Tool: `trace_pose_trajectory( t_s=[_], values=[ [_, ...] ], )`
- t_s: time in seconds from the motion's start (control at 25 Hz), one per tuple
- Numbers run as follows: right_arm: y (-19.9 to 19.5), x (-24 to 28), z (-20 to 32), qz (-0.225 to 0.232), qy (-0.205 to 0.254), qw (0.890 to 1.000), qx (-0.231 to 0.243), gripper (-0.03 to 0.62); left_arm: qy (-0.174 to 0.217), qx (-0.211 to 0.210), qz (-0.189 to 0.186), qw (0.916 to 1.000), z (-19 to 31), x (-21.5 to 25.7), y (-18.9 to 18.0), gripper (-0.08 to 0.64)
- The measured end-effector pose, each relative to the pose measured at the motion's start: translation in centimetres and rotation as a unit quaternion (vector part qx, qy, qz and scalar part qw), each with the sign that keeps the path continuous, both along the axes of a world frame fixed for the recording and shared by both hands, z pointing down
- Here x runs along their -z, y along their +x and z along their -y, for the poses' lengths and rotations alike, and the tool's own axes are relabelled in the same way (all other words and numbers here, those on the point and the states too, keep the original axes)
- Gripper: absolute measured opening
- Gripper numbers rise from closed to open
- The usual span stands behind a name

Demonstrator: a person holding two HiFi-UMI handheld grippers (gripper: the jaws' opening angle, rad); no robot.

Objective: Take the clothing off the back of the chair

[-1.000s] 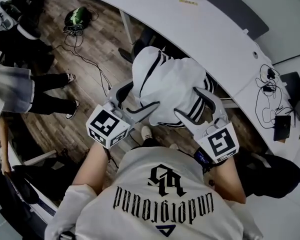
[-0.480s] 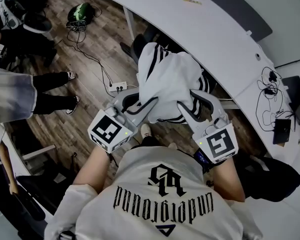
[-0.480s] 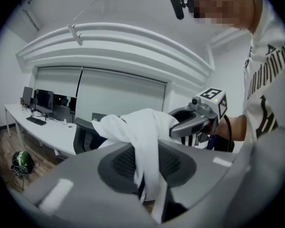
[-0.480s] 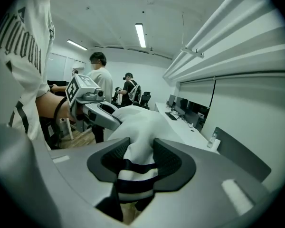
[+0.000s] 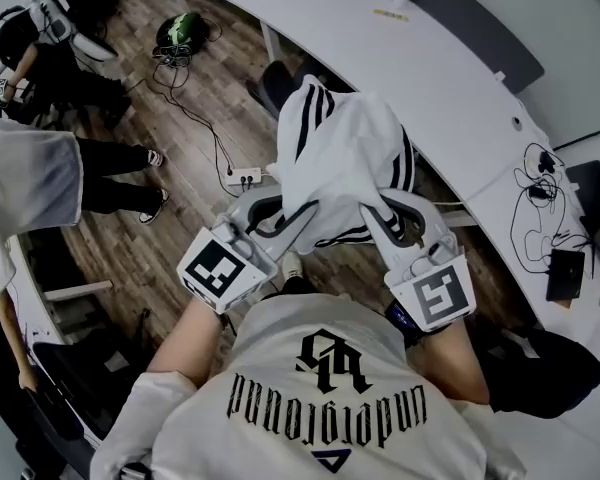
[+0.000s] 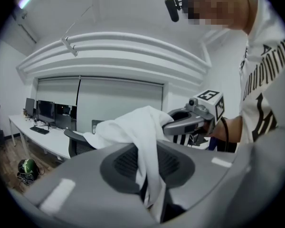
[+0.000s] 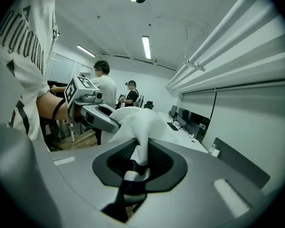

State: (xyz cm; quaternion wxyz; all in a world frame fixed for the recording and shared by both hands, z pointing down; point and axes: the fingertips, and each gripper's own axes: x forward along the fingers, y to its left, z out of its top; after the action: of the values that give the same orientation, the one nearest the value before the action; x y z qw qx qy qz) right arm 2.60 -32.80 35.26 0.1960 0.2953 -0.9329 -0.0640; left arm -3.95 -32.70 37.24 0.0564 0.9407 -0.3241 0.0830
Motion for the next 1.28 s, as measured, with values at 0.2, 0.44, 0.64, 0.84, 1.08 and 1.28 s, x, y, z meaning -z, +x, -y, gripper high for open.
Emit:
trace_pose_trajectory(
  t_s=[0.2,0.44,0.64,0.84,1.08,1.28],
  values=[
    [2.0,1.5,-3.4,0.013,0.025,0.999,0.02,0.058,0.016,0.017,0.003,0.9997,-3.7,1.6,2.1,0.107],
    [5.4,2.0,-8.8,0.023,0.03,0.998,0.049,0.057,0.033,0.042,0.011,0.9985,-9.6,2.3,5.6,0.105],
    [7.4,2.2,-13.3,0.033,0.037,0.995,0.089,0.055,0.031,0.068,0.015,0.9971,-14.7,1.8,7.8,0.104],
    [8.1,2.1,-16.9,0.052,0.02,0.991,0.12,0.054,0.014,0.096,0.015,0.9951,-18.7,1.9,8.9,0.104],
    [7.2,1.4,-20.3,0.045,0.01,0.989,0.138,0.054,-0.005,0.113,0.011,0.9936,-22.1,1.7,8.3,0.104],
    [5.8,1.4,-22.8,0.053,-0.001,0.99,0.131,0.054,-0.006,0.105,0.011,0.9944,-24.3,1.6,6.9,0.104]
  ],
)
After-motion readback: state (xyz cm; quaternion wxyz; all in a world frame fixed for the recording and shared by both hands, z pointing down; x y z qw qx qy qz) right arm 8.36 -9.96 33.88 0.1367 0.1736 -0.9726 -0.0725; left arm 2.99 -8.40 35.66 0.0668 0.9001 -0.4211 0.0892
